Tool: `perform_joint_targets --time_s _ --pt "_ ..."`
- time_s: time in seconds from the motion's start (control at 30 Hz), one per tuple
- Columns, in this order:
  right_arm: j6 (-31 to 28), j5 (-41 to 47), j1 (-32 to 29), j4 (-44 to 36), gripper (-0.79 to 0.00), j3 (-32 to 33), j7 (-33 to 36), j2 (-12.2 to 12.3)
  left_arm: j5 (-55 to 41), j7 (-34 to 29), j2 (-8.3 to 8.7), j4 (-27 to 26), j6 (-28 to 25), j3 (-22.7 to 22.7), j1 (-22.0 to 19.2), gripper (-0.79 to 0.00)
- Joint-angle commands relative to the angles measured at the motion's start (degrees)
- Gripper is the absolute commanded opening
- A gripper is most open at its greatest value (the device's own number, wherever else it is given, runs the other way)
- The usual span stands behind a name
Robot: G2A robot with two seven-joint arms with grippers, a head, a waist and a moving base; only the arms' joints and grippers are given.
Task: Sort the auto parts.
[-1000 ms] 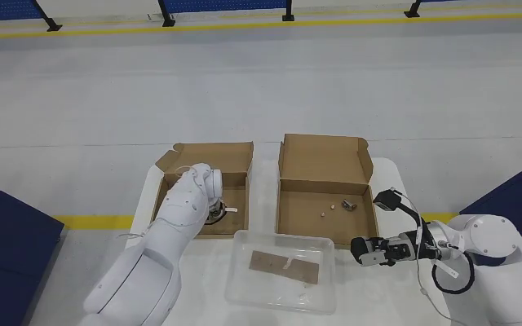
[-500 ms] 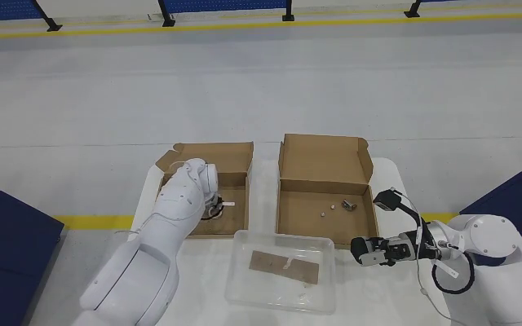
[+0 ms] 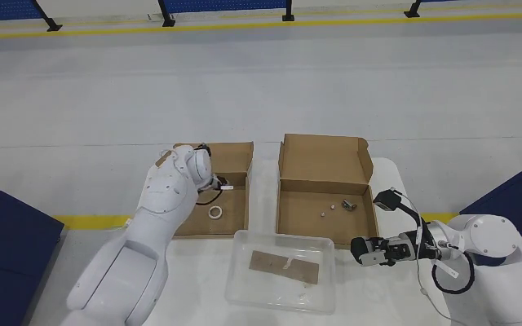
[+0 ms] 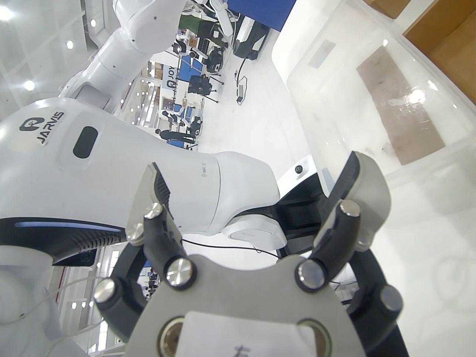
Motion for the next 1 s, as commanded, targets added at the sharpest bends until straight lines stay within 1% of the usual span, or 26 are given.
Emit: perform_joint_targets --time_s 0.0,0.07,0.13,0.2,0.27,0.4,0.47,0.57,0.73,0.87,0.97 --pt "0.0 0.0 0.0 0.0 0.0 0.0 0.0 0.0 -1.2 -1.3 1.06 -2.8 -1.5 -1.5 0.6 0.0" --pt "0.0 0.0 0.0 0.0 0.0 0.0 0.0 0.0 -1.7 -2.8 2.34 -6.5 -2.6 -3.2 1.6 0.0" --pt "0.0 0.0 0.0 0.0 0.0 0.0 0.0 0.0 -2.5 -4.9 3.94 -11.3 -3.7 -5.6 3.4 0.0" --pt "0.0 0.0 0.0 0.0 0.0 0.0 0.0 0.0 -2.8 -7.3 5.64 -17.9 -4.0 -8.2 6.3 0.0" --pt "0.0 0.0 0.0 0.0 0.0 0.0 0.0 0.0 -3.3 -10.4 7.47 -26.4 -4.1 -11.7 10.7 0.0" --pt "0.0 0.0 0.0 0.0 0.0 0.0 0.0 0.0 -3.7 -17.2 10.68 -47.7 -3.3 -19.3 21.9 0.0" --pt "0.0 0.0 0.0 0.0 0.0 0.0 0.0 0.0 -3.6 -19.5 11.74 -57.0 -3.0 -22.3 27.0 0.0" --pt "0.0 0.0 0.0 0.0 0.0 0.0 0.0 0.0 -5.9 -21.9 12.7 -67.0 -3.1 -25.7 32.8 0.0" --pt "0.0 0.0 0.0 0.0 0.0 0.0 0.0 0.0 -11.4 -23.2 13.47 -73.5 -5.8 -28.8 36.7 0.0" --pt "0.0 0.0 0.0 0.0 0.0 0.0 0.0 0.0 -16.8 -24.6 13.96 -75.8 -8.2 -30.1 38.1 0.0" --pt "0.0 0.0 0.0 0.0 0.0 0.0 0.0 0.0 -22.0 -25.5 14.27 -76.3 -10.2 -31.2 38.8 0.0"
